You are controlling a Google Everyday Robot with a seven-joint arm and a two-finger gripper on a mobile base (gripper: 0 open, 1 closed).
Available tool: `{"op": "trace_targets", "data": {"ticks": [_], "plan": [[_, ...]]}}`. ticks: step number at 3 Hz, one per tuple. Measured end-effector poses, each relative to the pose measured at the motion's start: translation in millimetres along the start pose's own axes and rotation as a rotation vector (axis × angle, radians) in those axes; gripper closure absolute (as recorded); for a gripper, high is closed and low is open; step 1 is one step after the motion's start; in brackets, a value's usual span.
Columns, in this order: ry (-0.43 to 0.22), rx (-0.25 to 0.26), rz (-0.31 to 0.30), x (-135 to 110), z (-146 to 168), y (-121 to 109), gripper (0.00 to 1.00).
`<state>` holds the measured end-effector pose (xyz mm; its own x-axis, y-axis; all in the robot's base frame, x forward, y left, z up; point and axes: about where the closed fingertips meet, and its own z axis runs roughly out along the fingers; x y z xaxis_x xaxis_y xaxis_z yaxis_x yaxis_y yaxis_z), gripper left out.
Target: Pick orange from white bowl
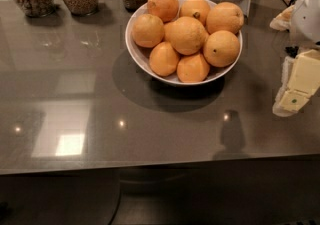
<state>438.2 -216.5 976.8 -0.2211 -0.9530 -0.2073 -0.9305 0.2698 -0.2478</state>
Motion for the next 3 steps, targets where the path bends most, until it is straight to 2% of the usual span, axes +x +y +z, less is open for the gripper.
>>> {"op": "trace_targets", "data": {"ticks": [1, 2, 3], "plan": [[0.0, 0.0, 0.0, 0, 0, 0, 0.0], [-0.064, 0.029, -0.011, -22, -1, -6, 0.0], [-0.164, 0.052, -0.027, -61, 0, -13, 0.0]]}}
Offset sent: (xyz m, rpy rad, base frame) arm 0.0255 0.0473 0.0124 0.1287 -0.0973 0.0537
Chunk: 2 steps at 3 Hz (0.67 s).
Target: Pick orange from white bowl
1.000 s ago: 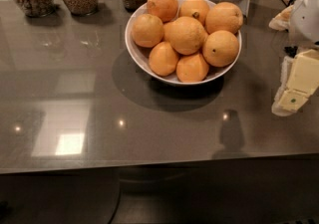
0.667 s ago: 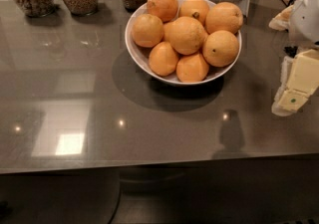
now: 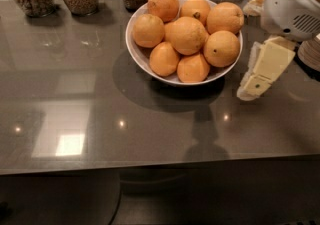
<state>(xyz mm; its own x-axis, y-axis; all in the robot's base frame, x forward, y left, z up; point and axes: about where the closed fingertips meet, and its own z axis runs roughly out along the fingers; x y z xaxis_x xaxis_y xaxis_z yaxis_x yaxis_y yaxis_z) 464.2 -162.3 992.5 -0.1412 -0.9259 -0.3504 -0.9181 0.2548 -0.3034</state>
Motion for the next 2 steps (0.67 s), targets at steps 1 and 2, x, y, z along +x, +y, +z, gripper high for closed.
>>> {"op": "trace_targets", "data": {"ticks": [1, 2], "plan": [[-0.126, 0.032, 0.018, -42.7, 14.2, -15.4, 0.0], [-0.126, 0.032, 0.018, -42.7, 14.2, -15.4, 0.0]]}}
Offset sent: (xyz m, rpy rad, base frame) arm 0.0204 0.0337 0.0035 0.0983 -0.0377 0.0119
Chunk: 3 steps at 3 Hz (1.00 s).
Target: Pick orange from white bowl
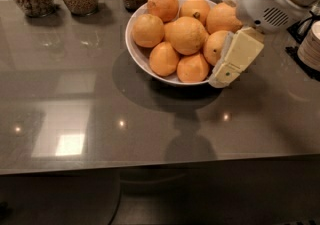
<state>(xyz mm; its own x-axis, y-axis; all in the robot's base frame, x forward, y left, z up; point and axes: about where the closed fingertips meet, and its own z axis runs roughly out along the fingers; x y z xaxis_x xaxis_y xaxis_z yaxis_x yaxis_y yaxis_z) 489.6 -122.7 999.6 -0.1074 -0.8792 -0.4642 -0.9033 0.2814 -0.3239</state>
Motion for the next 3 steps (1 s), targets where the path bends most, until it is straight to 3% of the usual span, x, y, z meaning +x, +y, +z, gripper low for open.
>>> {"op": "trace_targets", "data": {"ticks": [1, 2, 3], "plan": [[-0.023, 0.04, 0.028, 3, 6, -12, 0.0], [-0.063, 0.083, 0.065, 0, 23, -39, 0.0], [-0.099, 0.094, 0.087, -10, 45, -61, 0.0]]}}
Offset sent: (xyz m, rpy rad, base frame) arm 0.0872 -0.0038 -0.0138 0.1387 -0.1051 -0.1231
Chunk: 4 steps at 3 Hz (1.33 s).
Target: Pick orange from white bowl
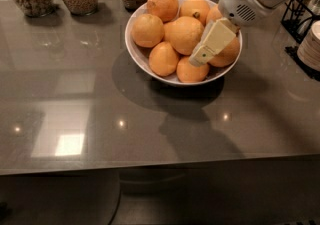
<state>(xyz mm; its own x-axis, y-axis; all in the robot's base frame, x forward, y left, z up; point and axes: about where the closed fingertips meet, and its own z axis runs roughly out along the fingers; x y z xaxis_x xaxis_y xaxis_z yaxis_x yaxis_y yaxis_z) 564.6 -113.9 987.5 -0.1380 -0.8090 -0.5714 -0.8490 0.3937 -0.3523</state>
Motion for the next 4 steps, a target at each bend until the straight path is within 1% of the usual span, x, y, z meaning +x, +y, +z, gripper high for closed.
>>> {"op": "trace_targets", "data": {"ticks": [1, 2, 4], "plan": [[-0.02, -0.017, 0.017, -7, 24, -8, 0.18], [-0.039, -0.055, 0.029, -16, 54, -13, 0.27], [-0.012, -0.049, 0.034, -8, 76, -22, 0.28]]}}
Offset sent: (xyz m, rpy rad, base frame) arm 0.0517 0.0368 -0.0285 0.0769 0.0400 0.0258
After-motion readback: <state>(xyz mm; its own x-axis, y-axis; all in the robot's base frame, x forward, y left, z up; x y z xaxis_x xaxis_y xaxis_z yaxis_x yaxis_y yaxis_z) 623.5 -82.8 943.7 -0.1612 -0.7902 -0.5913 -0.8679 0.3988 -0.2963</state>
